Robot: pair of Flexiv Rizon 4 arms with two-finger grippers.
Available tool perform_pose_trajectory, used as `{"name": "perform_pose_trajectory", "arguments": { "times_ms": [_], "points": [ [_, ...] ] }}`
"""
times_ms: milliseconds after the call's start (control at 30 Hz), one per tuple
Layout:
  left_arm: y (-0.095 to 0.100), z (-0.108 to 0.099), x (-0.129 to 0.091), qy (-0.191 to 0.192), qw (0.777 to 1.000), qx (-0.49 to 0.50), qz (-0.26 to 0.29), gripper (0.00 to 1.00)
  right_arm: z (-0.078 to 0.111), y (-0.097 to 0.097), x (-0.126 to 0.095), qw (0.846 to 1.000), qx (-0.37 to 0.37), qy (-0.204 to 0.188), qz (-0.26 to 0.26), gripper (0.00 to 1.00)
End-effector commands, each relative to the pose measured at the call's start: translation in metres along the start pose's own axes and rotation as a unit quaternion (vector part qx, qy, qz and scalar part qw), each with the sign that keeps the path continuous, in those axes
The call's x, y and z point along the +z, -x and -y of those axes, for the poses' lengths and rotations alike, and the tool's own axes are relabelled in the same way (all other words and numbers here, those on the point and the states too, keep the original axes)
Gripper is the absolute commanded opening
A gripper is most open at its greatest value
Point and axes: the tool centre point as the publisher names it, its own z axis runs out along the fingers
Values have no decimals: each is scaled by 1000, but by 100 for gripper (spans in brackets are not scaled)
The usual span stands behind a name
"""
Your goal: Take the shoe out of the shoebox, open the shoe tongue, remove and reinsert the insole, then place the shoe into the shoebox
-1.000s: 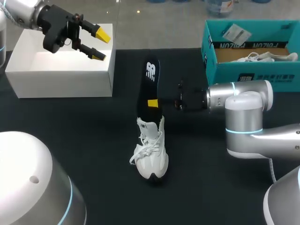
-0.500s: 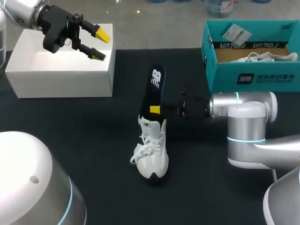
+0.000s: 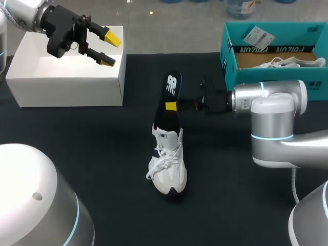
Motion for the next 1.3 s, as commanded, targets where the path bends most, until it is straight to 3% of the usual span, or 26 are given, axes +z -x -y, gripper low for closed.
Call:
{"name": "perform_pose_trajectory", "arguments": {
  "times_ms": [33,633,800,833,867,900,1100,1167,1200,1267,1300],
  "points": [
    [0,-1,-1,-2,1000,0,-1,100,3,3,2,1000,4,-12,-5,0],
    [0,-1,-1,-2,1000,0,-1,100,40,-12,6,997,56,-46,-36,0],
    [0,-1,-1,-2,1000,0,-1,100,43,-13,7,996,65,-50,-45,0],
    [0,-1,-1,-2,1000,0,-1,100,41,-12,6,996,67,-51,-41,2],
    [0,-1,-1,-2,1000,0,-1,100,38,-12,4,996,64,-47,-41,40],
    [0,-1,-1,-2,1000,0,-1,100,36,-13,3,996,62,-45,-37,44],
    [0,-1,-1,-2,1000,0,-1,100,21,-12,-3,997,48,-50,-24,41],
    [0,-1,-1,-2,1000,0,-1,100,17,-11,-5,997,45,-51,-20,34],
    [0,-1,-1,-2,1000,0,-1,100,16,-10,-5,998,45,-50,-20,27],
    [0,-1,-1,-2,1000,0,-1,100,16,-9,-5,998,44,-51,-19,0],
    [0,-1,-1,-2,1000,0,-1,100,16,-9,-5,997,45,-53,-19,0]
  ]
}}
